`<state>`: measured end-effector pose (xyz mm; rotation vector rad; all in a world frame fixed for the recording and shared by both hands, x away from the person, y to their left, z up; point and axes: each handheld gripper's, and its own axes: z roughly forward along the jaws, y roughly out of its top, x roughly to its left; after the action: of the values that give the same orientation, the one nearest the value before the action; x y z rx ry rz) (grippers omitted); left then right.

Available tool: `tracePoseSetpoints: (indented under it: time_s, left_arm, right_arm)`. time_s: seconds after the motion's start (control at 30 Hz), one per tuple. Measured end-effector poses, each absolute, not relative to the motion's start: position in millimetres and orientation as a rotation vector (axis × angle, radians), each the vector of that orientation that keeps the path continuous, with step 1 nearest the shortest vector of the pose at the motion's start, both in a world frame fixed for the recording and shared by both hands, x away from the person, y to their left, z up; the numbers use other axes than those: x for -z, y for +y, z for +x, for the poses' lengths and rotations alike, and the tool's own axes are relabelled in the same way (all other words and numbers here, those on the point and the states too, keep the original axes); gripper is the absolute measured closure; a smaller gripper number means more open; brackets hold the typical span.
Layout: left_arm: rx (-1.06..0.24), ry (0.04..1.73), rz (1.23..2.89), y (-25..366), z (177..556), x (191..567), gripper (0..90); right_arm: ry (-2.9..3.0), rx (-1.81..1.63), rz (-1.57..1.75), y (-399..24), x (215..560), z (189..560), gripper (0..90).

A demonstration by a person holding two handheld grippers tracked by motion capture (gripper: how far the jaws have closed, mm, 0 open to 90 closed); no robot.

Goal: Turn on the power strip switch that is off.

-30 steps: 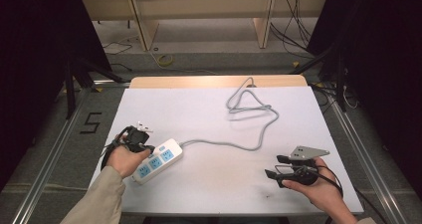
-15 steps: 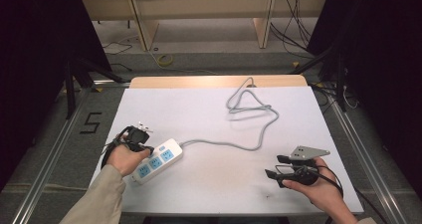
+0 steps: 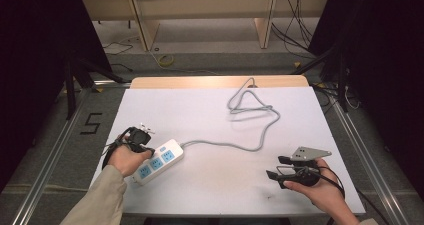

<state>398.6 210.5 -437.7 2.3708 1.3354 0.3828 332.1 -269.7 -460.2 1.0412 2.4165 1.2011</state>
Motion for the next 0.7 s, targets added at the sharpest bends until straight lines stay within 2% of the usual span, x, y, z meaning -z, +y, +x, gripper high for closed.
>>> tracePoseSetpoints:
  time_s: [0.7]
  left_arm:
    - [-0.401,1.325,2.423,204.7,399.8,438.3,89.9]
  right_arm:
    - [2.418,-1.2,1.043,-269.7,460.6,331.5,29.5]
